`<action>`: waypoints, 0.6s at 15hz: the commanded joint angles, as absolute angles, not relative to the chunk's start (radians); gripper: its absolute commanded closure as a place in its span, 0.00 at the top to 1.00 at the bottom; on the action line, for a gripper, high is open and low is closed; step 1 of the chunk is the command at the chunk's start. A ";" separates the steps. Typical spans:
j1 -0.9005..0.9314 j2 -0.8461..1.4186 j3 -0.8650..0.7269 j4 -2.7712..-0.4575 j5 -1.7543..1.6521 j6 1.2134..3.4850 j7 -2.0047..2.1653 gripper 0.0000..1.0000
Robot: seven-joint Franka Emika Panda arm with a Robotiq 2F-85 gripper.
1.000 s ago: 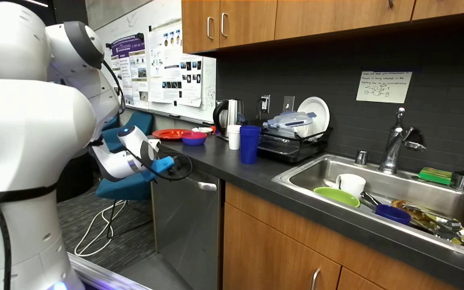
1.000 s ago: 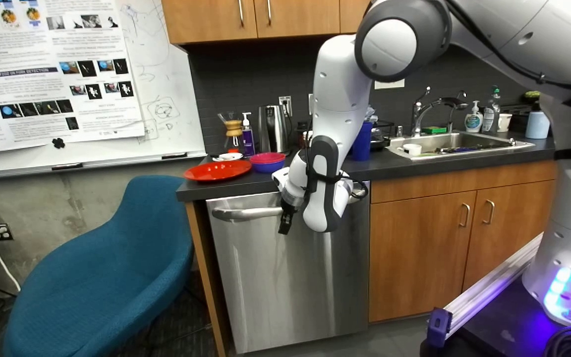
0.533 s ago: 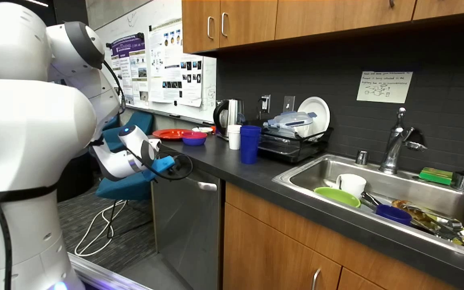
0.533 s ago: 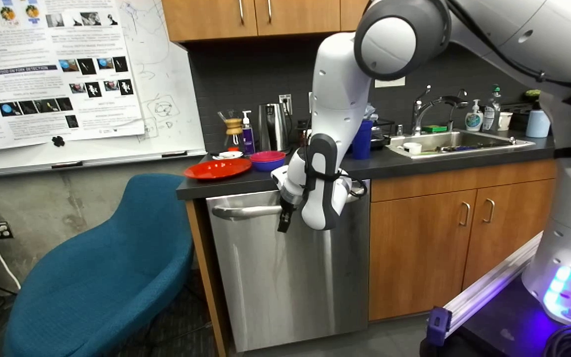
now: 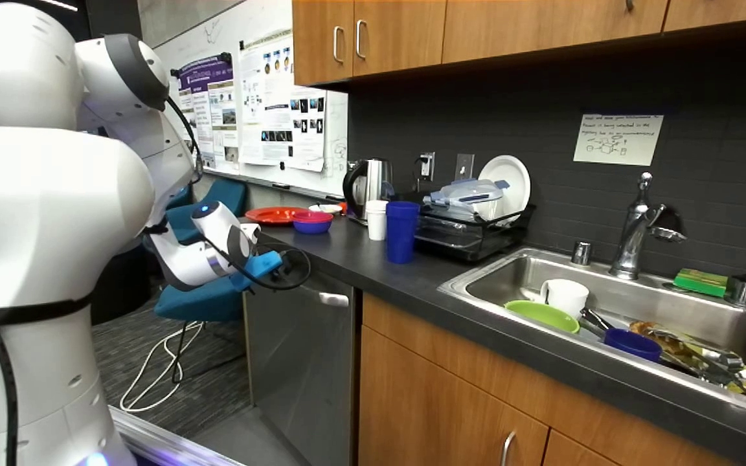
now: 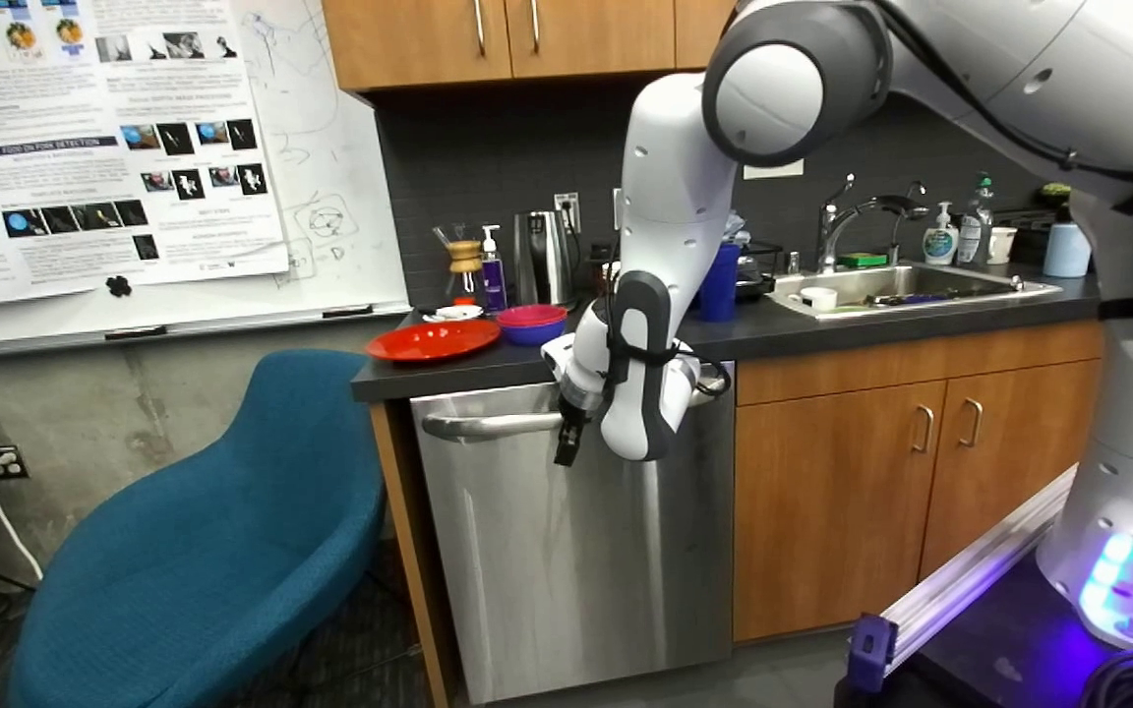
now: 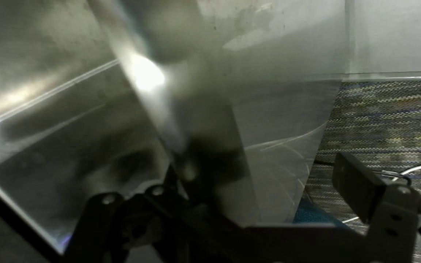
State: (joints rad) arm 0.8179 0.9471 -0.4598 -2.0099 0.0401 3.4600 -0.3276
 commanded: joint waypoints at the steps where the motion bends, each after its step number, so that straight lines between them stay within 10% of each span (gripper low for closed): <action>1: 0.773 0.969 -0.410 -2.048 0.029 3.457 -0.293 1.00; 9: 0.708 0.946 -0.334 -2.039 0.022 3.467 -0.288 1.00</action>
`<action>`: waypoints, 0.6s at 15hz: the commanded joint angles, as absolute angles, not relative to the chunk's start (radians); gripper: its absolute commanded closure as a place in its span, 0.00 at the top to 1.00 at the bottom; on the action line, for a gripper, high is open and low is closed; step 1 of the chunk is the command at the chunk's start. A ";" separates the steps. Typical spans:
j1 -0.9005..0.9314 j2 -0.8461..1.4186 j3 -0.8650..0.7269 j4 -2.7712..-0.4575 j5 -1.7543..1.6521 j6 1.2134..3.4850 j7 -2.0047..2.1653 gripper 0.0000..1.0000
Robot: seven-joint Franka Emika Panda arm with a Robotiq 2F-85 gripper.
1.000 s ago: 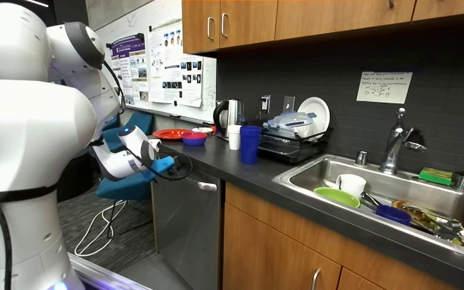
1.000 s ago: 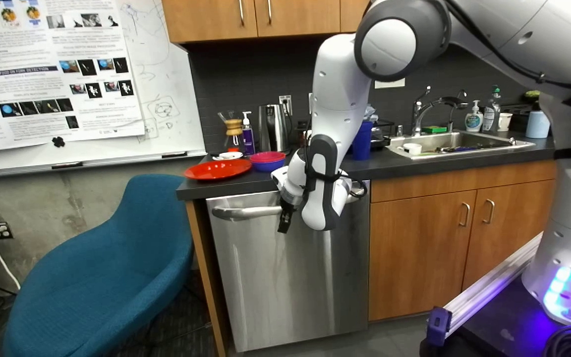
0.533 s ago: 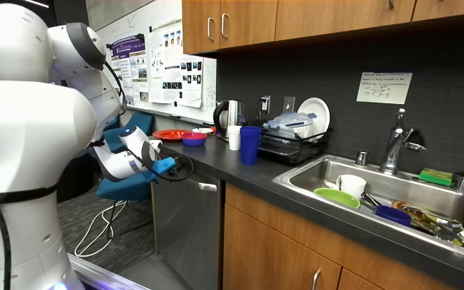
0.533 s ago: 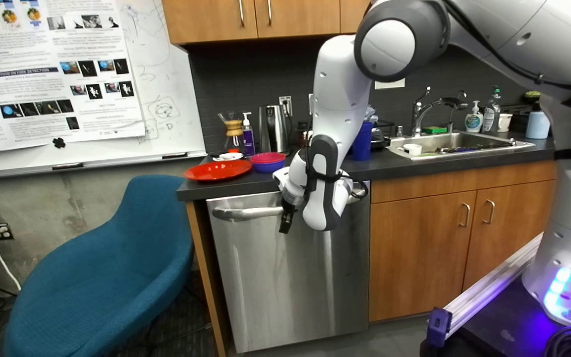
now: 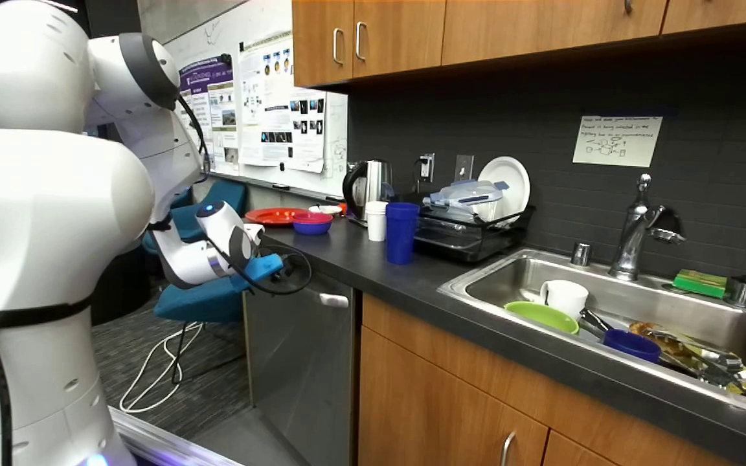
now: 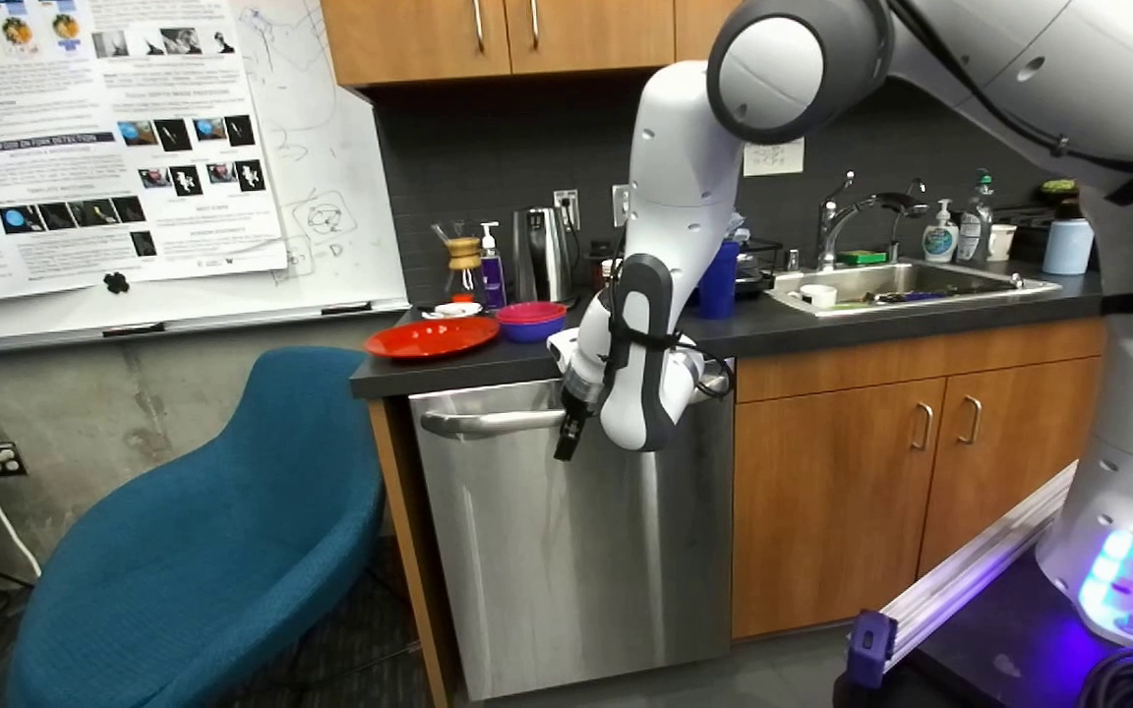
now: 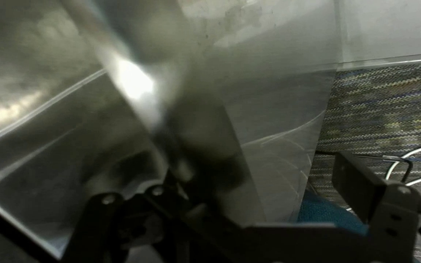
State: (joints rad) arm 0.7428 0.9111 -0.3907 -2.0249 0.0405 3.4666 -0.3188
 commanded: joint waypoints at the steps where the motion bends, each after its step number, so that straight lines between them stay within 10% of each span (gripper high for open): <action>1: 0.710 0.949 -0.337 -2.037 0.022 3.467 -0.292 1.00; 9: 0.927 0.972 -0.531 -2.044 0.062 3.459 -0.339 1.00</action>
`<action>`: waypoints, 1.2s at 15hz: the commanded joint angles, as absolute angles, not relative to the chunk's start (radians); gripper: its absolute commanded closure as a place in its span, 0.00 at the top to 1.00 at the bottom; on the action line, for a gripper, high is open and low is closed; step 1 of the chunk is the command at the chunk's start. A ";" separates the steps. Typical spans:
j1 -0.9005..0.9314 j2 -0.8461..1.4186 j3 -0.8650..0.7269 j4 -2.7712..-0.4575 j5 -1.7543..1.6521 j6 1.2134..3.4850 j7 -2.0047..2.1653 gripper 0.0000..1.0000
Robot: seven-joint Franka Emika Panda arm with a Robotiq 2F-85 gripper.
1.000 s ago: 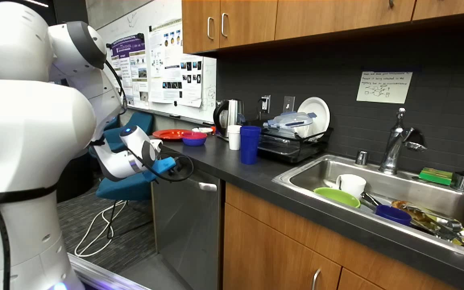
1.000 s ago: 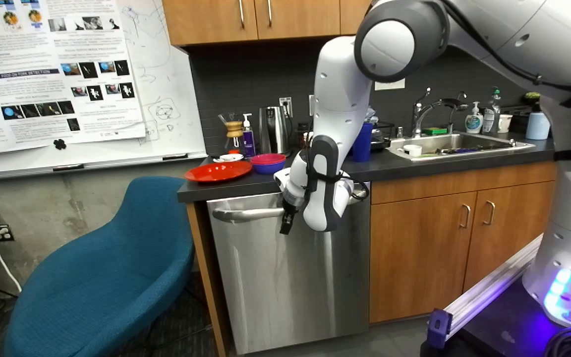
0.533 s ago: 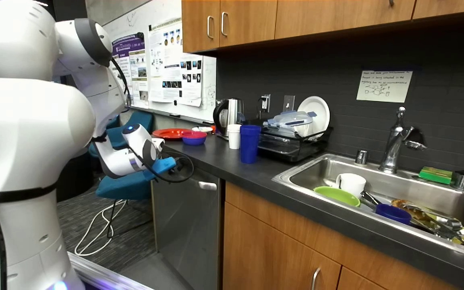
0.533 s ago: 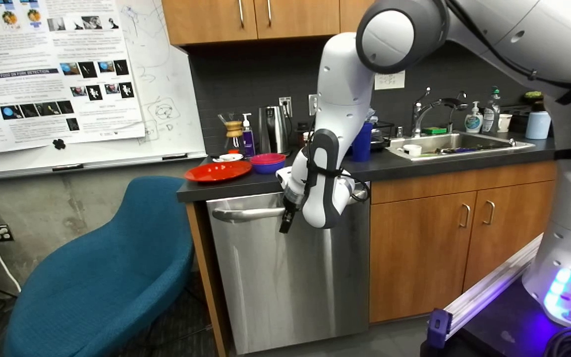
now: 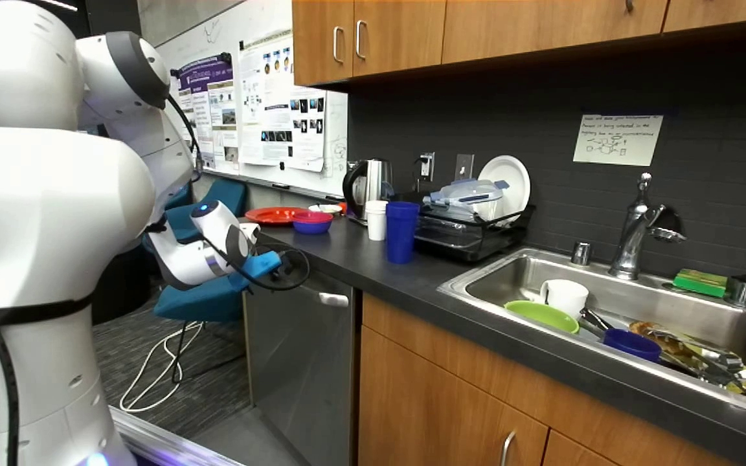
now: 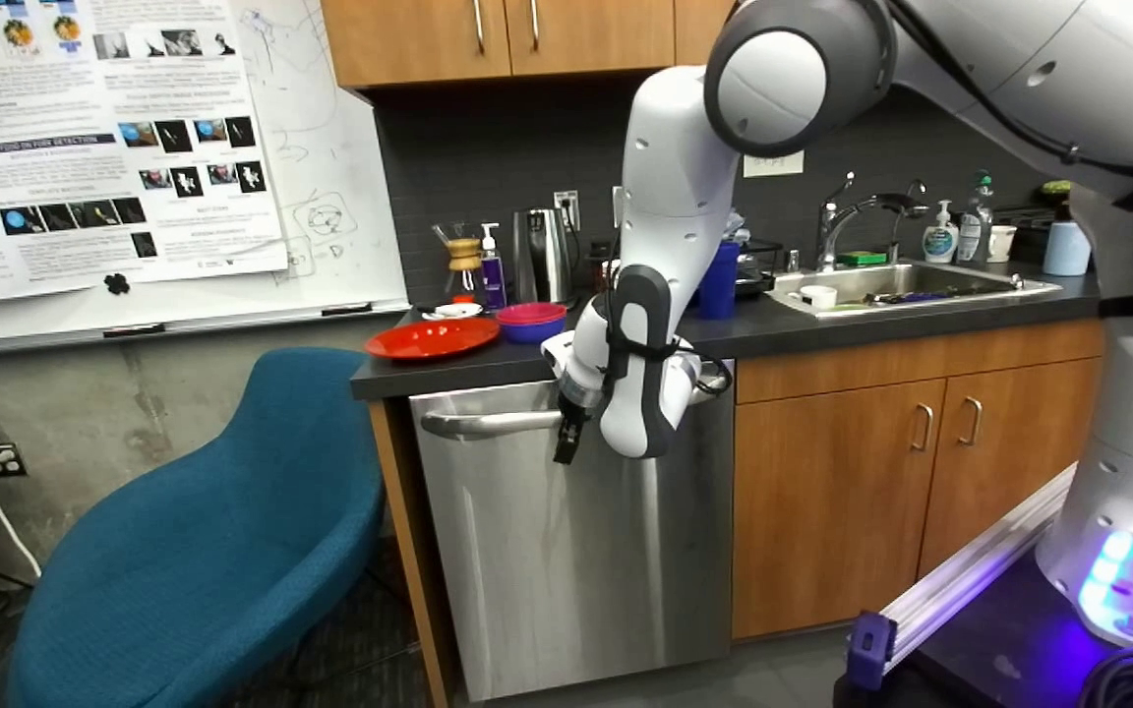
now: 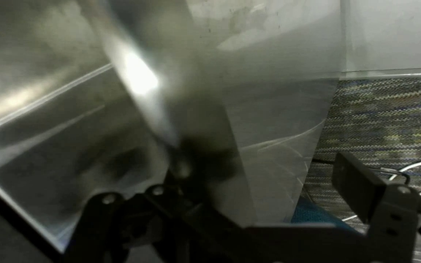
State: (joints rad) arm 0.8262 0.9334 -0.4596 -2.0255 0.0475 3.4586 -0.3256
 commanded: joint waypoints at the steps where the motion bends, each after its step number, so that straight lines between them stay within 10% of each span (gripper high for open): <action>1: 0.958 0.970 -0.545 -2.061 0.039 3.458 -0.357 1.00; 18: 1.043 1.019 -0.593 -2.142 0.012 3.456 -0.342 1.00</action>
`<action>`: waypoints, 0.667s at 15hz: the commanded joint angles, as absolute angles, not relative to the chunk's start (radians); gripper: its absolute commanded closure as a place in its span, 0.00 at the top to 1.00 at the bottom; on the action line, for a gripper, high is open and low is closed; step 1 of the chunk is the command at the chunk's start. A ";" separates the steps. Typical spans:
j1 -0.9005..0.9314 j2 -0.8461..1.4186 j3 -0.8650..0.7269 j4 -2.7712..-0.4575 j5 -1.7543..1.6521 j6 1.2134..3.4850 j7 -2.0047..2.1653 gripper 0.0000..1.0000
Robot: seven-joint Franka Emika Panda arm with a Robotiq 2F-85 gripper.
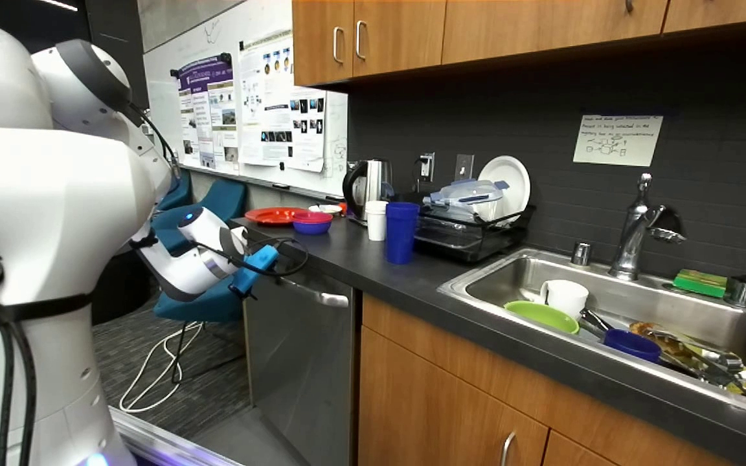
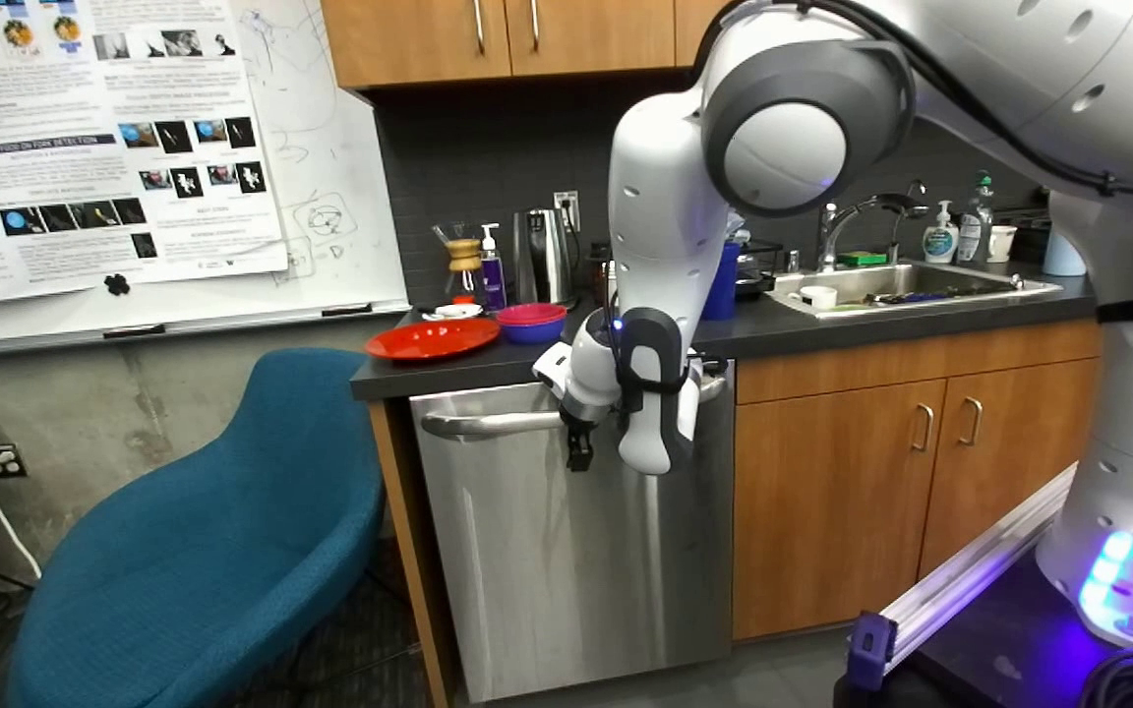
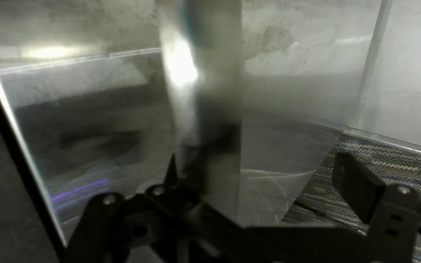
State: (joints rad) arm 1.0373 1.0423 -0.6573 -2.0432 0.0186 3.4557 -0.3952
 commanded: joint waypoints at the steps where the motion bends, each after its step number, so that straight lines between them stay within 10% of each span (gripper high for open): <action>1: 1.025 1.012 -0.575 -2.138 0.008 3.457 -0.335 1.00; 10: 0.841 0.945 -0.428 -2.103 -0.039 3.469 -0.350 1.00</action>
State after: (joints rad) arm 0.8863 0.9556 -0.5191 -2.0398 -0.0053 3.4686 -0.3731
